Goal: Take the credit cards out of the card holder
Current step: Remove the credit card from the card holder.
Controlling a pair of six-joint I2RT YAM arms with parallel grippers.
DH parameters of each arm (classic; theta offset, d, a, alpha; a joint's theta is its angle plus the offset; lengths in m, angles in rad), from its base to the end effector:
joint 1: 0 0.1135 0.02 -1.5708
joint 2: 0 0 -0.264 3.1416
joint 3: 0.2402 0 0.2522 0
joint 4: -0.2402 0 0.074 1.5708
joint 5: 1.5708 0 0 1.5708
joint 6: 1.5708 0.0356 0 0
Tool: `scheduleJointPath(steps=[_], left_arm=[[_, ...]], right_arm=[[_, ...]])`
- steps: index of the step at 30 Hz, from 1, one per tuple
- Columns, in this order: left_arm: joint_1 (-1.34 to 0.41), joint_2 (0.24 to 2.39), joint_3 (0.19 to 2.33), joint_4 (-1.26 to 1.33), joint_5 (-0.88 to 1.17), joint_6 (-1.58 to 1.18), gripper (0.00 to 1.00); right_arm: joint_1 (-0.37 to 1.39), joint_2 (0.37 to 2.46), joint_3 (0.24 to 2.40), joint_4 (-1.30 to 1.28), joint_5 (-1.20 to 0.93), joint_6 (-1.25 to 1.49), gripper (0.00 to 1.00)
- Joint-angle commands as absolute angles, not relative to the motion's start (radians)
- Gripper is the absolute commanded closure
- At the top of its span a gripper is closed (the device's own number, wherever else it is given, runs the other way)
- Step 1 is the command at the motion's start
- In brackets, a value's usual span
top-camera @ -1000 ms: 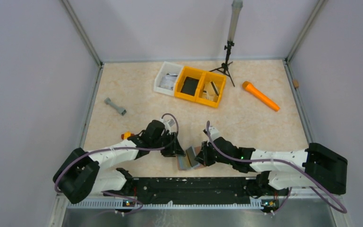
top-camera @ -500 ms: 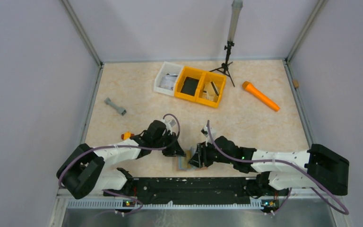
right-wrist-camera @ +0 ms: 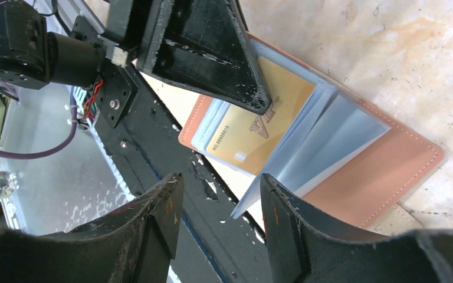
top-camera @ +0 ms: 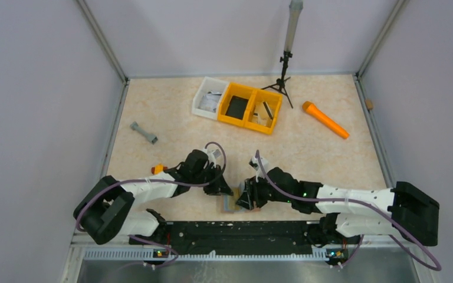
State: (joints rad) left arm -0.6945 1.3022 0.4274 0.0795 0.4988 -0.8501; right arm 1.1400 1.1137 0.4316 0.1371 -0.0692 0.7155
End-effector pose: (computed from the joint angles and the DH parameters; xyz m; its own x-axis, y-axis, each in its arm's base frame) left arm 0.1633 -0.1582 0.1434 -0.9777 -0.0443 -0.2053 0.1285 0.6472 -0.7514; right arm 0.0918 0.2056 0.1858 -0.7742 -0.1175 -0.6219 -0.5608 0.5829 0.5880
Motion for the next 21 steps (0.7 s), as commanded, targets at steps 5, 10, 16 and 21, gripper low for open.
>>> scheduleJointPath(steps=[5, 10, 16, 21], left_arm=[[-0.694, 1.315, 0.442, 0.094, 0.486, -0.825, 1.0], [-0.694, 1.31, 0.434, 0.095, 0.486, -0.826, 1.0], [-0.695, 1.292, 0.427, 0.081, 0.482, -0.824, 1.0], [-0.695, 1.285, 0.428, 0.069, 0.478, -0.818, 1.0]], right_arm=[[1.129, 1.115, 0.497, 0.142, -0.09, 0.662, 0.5], [1.13, 1.185, 0.509, 0.204, -0.135, 0.652, 0.56], [1.129, 1.232, 0.534, 0.204, -0.124, 0.653, 0.56], [1.129, 1.225, 0.539, 0.151, -0.092, 0.642, 0.55]])
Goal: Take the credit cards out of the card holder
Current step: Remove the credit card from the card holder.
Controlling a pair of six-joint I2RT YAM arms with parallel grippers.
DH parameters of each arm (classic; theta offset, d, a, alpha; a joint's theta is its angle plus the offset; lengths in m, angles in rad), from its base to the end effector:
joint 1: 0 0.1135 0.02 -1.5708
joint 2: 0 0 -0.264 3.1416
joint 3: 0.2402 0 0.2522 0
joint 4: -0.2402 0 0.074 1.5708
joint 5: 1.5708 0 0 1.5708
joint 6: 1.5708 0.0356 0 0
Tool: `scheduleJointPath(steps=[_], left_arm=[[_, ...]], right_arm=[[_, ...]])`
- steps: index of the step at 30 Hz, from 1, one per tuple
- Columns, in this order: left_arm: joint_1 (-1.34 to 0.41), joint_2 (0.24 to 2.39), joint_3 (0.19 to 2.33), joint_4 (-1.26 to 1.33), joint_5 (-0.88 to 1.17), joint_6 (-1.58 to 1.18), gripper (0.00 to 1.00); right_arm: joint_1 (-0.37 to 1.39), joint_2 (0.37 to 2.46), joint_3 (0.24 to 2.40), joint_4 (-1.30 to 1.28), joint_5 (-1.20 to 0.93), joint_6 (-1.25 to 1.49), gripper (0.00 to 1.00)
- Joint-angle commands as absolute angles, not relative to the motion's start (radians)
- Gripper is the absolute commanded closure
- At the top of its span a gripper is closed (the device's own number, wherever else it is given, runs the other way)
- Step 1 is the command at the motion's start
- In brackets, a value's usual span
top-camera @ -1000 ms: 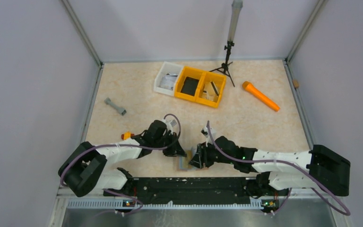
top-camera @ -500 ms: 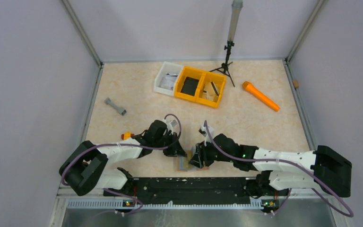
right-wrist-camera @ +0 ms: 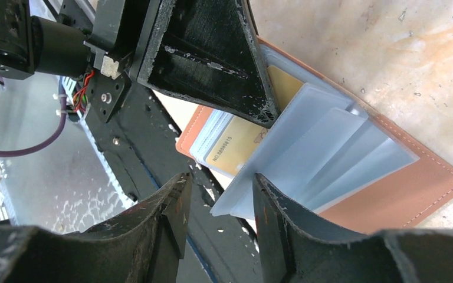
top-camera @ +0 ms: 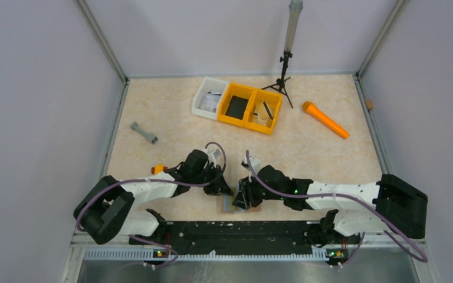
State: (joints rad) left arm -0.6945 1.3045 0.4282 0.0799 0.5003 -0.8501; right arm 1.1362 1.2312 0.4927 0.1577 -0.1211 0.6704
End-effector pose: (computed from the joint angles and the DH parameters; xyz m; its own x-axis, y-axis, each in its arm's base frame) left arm 0.1635 -0.1584 0.1431 -0.9780 -0.0433 -0.2038 0.1280 0.6470 -0.7517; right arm 0.0993 0.2240 0.1819 -0.7669 -0.1872 -0.6139 -0.5953 0.5649 0.5714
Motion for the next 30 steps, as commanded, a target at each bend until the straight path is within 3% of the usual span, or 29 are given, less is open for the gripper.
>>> scheduleJointPath(steps=[1, 8, 13, 20, 23, 26, 30], left_arm=[[-0.696, 1.285, 0.428, 0.069, 0.479, -0.818, 1.0], [-0.695, 1.289, 0.433, 0.071, 0.483, -0.817, 1.0], [-0.696, 1.289, 0.433, 0.066, 0.485, -0.816, 1.0], [-0.695, 1.267, 0.431, 0.058, 0.484, -0.817, 1.0], [-0.695, 1.249, 0.422, 0.082, 0.498, -0.829, 1.0], [-0.694, 1.218, 0.398, 0.152, 0.523, -0.867, 1.0], [-0.685, 1.164, 0.374, 0.225, 0.556, -0.92, 1.0]], right_arm=[[1.13, 1.226, 0.542, 0.129, -0.077, 0.638, 0.55], [1.131, 1.244, 0.534, 0.092, -0.049, 0.629, 0.54], [1.13, 1.257, 0.543, 0.037, -0.008, 0.631, 0.41], [1.129, 1.159, 0.549, -0.112, 0.104, 0.639, 0.38], [1.122, 1.124, 0.563, -0.254, 0.247, 0.695, 0.21], [1.098, 1.06, 0.534, -0.294, 0.256, 0.746, 0.02], [1.065, 0.921, 0.448, -0.187, 0.165, 0.785, 0.01]])
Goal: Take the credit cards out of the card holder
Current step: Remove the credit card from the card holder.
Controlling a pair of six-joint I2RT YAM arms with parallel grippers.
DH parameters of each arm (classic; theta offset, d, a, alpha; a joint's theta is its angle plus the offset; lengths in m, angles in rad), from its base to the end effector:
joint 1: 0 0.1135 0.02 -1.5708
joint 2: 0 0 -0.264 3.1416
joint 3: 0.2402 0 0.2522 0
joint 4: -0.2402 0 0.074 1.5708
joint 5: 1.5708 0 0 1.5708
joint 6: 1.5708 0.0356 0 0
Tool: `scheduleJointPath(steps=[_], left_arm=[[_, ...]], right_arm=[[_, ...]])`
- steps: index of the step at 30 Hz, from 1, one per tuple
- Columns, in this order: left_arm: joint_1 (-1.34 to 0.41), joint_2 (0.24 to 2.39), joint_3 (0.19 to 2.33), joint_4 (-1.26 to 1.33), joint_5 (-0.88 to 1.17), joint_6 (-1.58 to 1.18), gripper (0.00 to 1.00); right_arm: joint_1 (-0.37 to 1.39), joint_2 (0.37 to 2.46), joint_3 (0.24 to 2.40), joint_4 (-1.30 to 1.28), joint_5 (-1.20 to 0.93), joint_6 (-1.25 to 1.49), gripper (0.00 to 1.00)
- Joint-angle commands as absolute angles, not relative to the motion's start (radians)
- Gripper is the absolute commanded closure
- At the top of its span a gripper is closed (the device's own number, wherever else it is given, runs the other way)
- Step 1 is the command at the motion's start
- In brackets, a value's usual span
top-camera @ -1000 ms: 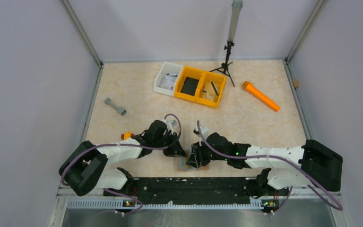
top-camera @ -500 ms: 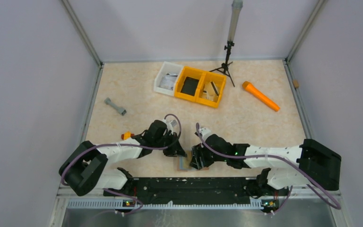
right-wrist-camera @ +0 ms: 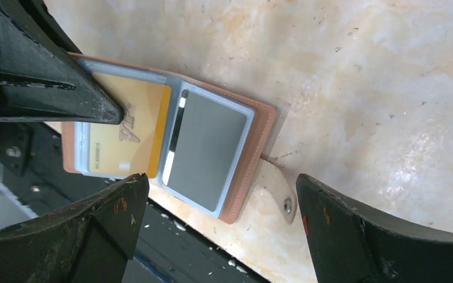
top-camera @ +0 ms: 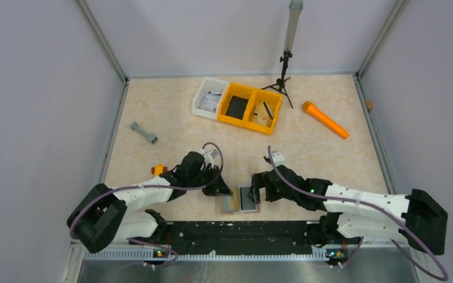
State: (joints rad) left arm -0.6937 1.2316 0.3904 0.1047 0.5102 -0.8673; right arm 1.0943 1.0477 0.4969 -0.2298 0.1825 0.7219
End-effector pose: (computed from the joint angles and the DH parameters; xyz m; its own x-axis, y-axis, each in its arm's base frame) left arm 0.1565 -0.1528 0.1493 -0.9717 -0.0574 -0.2291 0.1470 0.6119 -0.7771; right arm 0.1001 0.1798 0.1884 -0.7806 -0.0955 -0.6177 -0.3982 0.8378 0.3736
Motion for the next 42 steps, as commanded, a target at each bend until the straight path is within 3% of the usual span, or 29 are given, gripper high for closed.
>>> scheduleJointPath(steps=[1, 13, 18, 31, 35, 40, 42], left_arm=[[-0.682, 1.147, 0.377, 0.225, 0.559, -0.93, 1.0], [-0.629, 0.87, 0.481, -0.033, 0.416, -0.991, 1.0], [-0.622, 0.814, 0.488, -0.02, 0.397, -1.03, 1.0], [-0.622, 0.825, 0.485, 0.133, 0.576, -1.078, 1.0], [-0.623, 0.818, 0.48, 0.145, 0.628, -1.082, 1.0], [-0.621, 0.796, 0.472, 0.161, 0.667, -1.083, 1.0], [-0.622, 0.781, 0.475, 0.136, 0.654, -1.063, 1.0]], right_arm=[[1.058, 0.893, 0.437, -0.173, 0.151, 0.797, 0.01], [1.051, 0.594, 0.377, -0.158, 0.179, 0.818, 0.01], [1.049, 0.5, 0.313, -0.088, 0.177, 0.879, 0.01], [1.025, 0.571, 0.273, 0.211, 0.126, 0.91, 0.02], [1.002, 0.578, 0.252, 0.327, 0.093, 0.95, 0.16], [0.985, 0.574, 0.21, 0.424, 0.074, 1.006, 0.58], [0.977, 0.574, 0.204, 0.428, 0.064, 1.02, 0.65]])
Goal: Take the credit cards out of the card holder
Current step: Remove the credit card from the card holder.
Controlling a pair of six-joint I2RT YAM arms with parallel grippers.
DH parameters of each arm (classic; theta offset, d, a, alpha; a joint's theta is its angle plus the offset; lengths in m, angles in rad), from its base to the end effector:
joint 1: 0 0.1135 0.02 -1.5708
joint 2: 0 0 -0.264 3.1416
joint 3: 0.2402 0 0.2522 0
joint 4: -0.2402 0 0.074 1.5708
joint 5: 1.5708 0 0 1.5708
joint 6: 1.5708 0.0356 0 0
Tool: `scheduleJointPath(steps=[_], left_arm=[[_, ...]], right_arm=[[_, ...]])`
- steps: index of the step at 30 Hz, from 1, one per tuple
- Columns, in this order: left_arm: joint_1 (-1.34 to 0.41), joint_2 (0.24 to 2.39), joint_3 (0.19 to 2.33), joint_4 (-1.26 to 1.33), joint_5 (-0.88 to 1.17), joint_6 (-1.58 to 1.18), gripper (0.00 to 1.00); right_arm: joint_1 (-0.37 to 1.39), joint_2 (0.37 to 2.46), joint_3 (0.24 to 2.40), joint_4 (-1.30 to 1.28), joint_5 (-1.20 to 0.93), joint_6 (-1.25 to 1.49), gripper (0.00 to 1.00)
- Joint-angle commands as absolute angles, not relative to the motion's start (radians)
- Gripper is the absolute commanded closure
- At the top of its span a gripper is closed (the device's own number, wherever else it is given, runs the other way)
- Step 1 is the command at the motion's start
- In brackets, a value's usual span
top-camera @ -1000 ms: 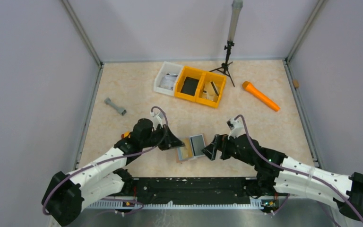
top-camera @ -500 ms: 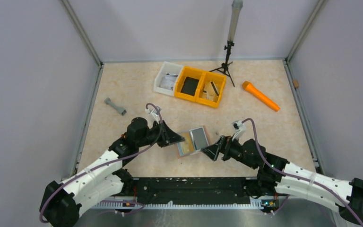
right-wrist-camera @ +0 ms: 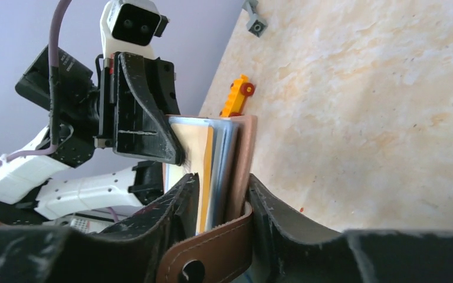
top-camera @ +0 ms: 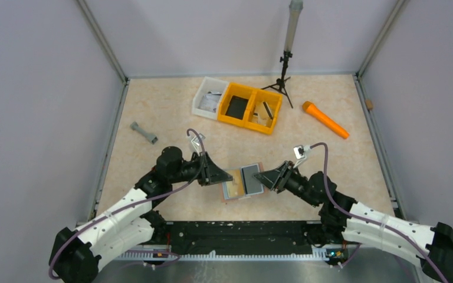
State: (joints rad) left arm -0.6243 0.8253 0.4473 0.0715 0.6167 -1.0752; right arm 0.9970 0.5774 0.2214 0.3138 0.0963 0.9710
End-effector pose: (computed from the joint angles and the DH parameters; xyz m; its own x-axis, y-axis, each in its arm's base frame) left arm 0.1413 -0.1272 0.2417 -0.9295 -0.2149 -0.2999 0.2242 0.3166 -0.9217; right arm 0.0890 0.1314 0.2238 -0.6599 0.4926 -0.5673 -0.4235 0.3798 0.8224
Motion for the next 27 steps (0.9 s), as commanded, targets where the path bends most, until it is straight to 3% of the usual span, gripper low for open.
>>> scheduleJointPath(steps=[1, 8, 10, 12, 16, 21, 27], left_arm=[[-0.622, 0.775, 0.478, 0.12, 0.644, -1.053, 1.0], [-0.622, 0.758, 0.487, 0.083, 0.636, -1.029, 1.0], [-0.622, 0.751, 0.497, 0.033, 0.614, -1.003, 0.89], [-0.621, 0.745, 0.527, -0.081, 0.563, -0.941, 0.69], [-0.62, 0.73, 0.632, -0.362, 0.377, -0.818, 0.5], [-0.621, 0.73, 0.716, -0.492, 0.31, -0.755, 0.48], [-0.624, 0.756, 0.723, -0.459, 0.382, -0.807, 0.65]], right_arm=[[0.973, 0.581, 0.204, 0.428, 0.053, 1.022, 0.68], [0.962, 0.62, 0.2, 0.44, 0.008, 1.048, 0.88], [0.961, 0.61, 0.192, 0.454, 0.008, 1.053, 0.92], [0.957, 0.595, 0.195, 0.435, 0.017, 1.054, 0.96], [0.954, 0.572, 0.215, 0.357, 0.055, 1.041, 0.99], [0.954, 0.576, 0.23, 0.304, 0.085, 1.031, 1.0], [0.954, 0.586, 0.22, 0.32, 0.144, 1.054, 1.0]])
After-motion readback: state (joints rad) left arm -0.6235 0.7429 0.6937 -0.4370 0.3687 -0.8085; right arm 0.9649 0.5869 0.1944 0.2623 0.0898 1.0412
